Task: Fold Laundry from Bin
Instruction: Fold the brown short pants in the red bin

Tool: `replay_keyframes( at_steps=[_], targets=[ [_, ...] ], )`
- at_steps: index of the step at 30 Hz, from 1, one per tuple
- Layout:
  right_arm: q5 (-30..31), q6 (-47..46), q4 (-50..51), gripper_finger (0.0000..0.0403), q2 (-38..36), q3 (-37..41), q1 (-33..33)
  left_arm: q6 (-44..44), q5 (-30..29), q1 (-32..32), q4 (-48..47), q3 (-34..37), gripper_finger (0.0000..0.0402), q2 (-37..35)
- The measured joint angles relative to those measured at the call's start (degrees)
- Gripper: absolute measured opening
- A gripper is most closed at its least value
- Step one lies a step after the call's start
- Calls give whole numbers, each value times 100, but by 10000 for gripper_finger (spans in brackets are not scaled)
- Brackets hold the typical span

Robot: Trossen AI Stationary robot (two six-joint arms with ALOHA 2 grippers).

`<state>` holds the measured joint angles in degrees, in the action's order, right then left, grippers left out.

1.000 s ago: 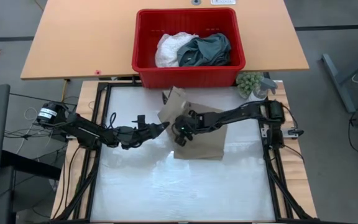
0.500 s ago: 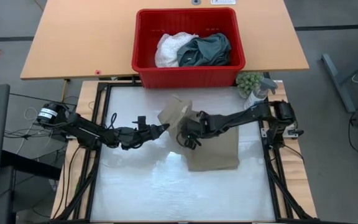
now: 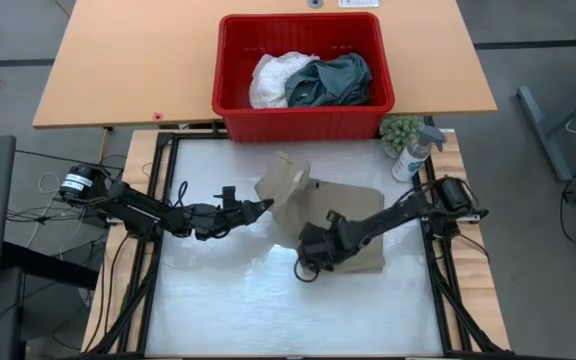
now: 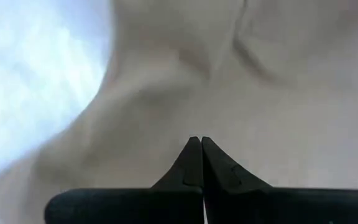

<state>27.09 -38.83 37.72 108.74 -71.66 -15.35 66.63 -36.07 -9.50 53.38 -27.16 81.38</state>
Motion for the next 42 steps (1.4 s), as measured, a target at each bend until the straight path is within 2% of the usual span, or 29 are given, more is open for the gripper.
replay_keyframes(
  at_steps=[4,9,13,18,22,27,32,36,39,42],
  targets=[
    [-6,30,-742,15,502,-2,138,72,103,0,9,0,12,-2],
    [-120,530,-1994,15,863,-28,436,283,288,0,62,0,12,-19],
    [-624,1008,-2870,15,1143,-191,806,295,290,2,42,4,12,-196],
    [-1056,1768,-3238,15,1569,-805,1112,-68,242,38,-109,0,12,-521],
    [-1151,1977,-3064,15,1580,-1071,1208,-146,241,111,-686,-1,12,-831],
    [-1125,2172,-2468,15,1199,-1071,1125,-199,215,182,-1520,-7,12,-1117],
    [-1108,2363,-1682,15,654,-1084,856,-292,200,236,-1691,-7,12,-1176],
    [-948,1795,-440,14,11,-1078,463,-343,339,238,-1681,-7,12,-1176],
    [-393,951,369,14,-321,-849,28,-347,515,236,-1689,-7,12,-1172],
    [-168,-94,663,14,-478,-439,-378,-429,706,236,-1720,-7,12,-1169]
  ],
)
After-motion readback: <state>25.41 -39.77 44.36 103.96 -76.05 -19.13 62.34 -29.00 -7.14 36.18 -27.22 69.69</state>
